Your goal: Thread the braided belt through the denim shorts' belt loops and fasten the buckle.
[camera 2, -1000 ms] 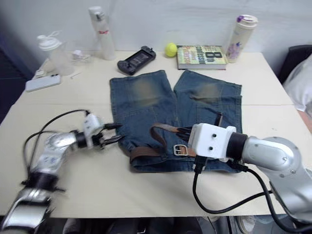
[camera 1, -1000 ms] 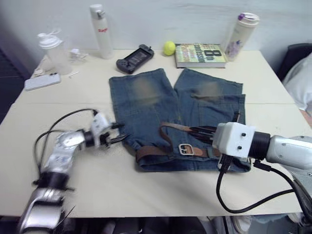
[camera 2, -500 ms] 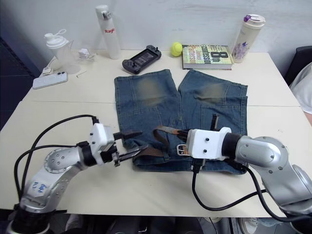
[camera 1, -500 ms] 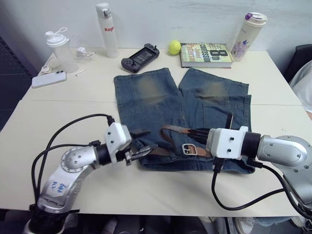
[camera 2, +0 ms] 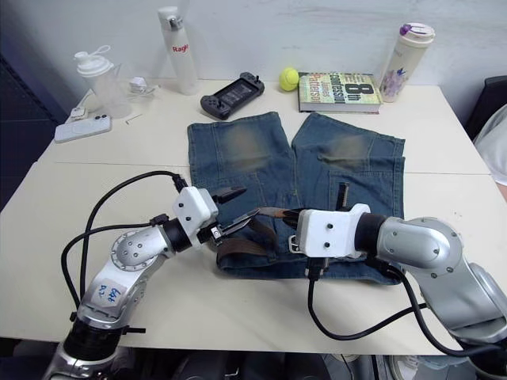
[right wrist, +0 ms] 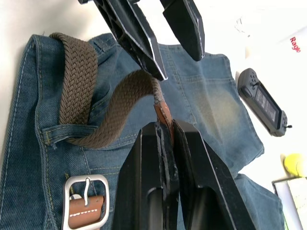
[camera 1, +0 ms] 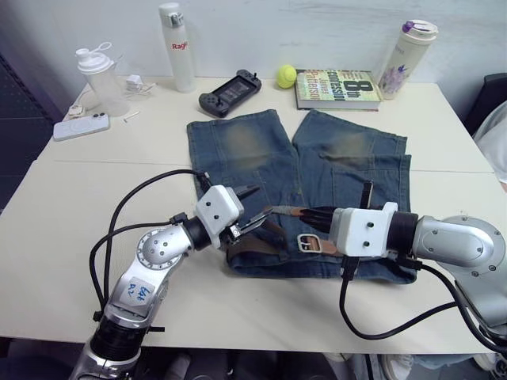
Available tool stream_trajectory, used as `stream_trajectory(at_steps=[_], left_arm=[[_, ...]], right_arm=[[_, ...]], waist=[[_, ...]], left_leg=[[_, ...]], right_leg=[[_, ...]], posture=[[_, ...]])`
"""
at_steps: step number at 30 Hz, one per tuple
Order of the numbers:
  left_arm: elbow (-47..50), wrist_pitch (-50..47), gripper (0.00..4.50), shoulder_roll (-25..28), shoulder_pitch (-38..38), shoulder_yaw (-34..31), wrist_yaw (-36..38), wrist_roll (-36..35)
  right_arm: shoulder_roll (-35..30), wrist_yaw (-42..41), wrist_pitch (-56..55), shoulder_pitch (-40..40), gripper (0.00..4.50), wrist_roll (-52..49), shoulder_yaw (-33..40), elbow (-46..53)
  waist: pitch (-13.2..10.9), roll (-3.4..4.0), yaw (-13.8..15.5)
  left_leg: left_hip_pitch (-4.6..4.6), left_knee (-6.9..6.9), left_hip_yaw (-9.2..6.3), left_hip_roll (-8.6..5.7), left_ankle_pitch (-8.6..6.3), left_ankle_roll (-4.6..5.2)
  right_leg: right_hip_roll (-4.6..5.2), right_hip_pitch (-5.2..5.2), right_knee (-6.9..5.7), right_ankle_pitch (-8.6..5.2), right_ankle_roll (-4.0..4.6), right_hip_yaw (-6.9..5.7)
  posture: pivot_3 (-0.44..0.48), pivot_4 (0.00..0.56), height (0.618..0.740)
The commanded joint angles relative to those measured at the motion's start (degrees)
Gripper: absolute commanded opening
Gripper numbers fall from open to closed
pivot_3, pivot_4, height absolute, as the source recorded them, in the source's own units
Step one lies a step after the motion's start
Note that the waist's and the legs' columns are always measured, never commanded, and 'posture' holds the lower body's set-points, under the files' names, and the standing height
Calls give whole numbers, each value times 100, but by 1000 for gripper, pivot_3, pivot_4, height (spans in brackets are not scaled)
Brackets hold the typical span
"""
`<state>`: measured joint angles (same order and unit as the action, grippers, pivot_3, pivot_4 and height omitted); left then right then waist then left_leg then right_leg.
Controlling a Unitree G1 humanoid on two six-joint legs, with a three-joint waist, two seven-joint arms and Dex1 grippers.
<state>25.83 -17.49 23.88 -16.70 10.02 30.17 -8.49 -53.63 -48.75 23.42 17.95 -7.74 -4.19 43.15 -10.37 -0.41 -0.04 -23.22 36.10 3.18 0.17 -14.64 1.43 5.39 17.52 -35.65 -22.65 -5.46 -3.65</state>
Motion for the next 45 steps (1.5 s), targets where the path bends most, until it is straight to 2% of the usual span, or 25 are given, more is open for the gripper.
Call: stream_trajectory(at_steps=[1,18,23,32,35,40,45], left_arm=[[73,82,2637,86,31,-8,292,-153],[-49,337,2637,220,114,58,710,-49],[-280,455,2637,201,-17,0,497,282],[-425,506,2637,5,-175,51,425,332],[-397,515,1961,-37,-164,47,458,278],[-332,643,95,21,-73,97,611,294],[-365,740,95,65,-82,148,714,337]], right_arm=[[13,72,16,107,0,30,172,326],[-27,86,125,56,0,46,296,414],[-8,62,167,11,0,-34,315,540],[-29,58,267,-23,0,-98,332,651],[-41,65,289,-32,0,-96,338,661],[-45,65,308,-44,0,-86,361,657],[-38,56,342,-55,0,-111,363,669]], waist=[[0,0,3],[0,0,4],[0,0,4],[0,0,4],[0,0,5],[0,0,2],[0,0,2]], left_leg=[[0,1,0,0,0,0],[0,2,-1,-1,0,0],[0,2,-2,-1,0,0],[0,2,-1,-1,0,0],[0,2,-1,-1,0,0],[0,2,-2,-1,0,0],[0,2,-2,-1,0,0]], right_leg=[[0,0,0,0,0,0],[1,0,2,0,0,-1],[1,0,1,0,0,-1],[2,-1,-1,0,0,-1],[1,0,-1,0,0,-1],[1,0,-1,0,0,-2],[1,-1,-1,0,0,-2]], posture=[[0,150,740],[0,150,740],[0,150,740],[0,150,740],[0,150,740],[0,150,740],[0,150,740]])
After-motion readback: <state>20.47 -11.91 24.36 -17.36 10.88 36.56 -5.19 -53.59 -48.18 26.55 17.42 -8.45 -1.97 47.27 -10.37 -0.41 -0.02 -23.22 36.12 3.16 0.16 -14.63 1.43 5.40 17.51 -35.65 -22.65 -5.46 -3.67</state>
